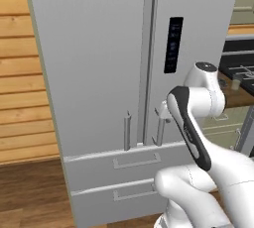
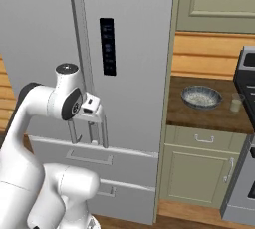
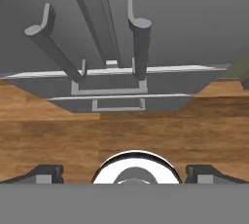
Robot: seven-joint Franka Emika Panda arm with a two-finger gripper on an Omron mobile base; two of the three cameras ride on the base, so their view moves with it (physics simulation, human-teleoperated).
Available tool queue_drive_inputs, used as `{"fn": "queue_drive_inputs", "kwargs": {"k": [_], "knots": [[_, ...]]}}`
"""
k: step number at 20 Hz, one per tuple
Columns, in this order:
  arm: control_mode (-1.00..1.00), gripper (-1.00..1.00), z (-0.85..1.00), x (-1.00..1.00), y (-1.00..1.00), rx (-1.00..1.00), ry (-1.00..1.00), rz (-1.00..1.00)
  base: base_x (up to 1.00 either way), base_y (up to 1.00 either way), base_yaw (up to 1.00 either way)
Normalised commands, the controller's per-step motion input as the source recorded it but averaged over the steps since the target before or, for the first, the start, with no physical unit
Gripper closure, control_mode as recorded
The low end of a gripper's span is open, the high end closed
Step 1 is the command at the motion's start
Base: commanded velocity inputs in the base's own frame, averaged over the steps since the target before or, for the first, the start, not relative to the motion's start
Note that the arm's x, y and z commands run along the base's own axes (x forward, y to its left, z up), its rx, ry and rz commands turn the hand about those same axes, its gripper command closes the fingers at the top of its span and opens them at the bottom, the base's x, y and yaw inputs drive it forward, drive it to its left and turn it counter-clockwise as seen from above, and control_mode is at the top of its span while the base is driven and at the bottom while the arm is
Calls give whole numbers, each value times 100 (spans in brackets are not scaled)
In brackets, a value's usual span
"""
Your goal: Grab a lemon wedge from the fridge and one ice cube from the ice bowl, and put them in the glass of lemonade.
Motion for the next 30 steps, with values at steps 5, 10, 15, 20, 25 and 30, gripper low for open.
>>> {"fn": "queue_drive_inputs", "kwargs": {"k": [5, 10, 15, 20, 25, 30], "knots": [[-100, -100, 0, 17, -41, -3, -19, 10, 0, 0, 0], [-100, -100, -20, 82, -6, -9, -1, 2, 0, 0, 0], [-100, -100, -56, 99, 6, -2, 0, 0, 0, 0, 0], [-100, -100, -58, 91, 2, 0, 0, 0, 0, 0, 0], [-100, -100, -41, 54, 1, 0, 0, 0, 0, 0, 0], [-100, -100, -34, 23, 1, 0, 0, 0, 0, 0, 0]]}}
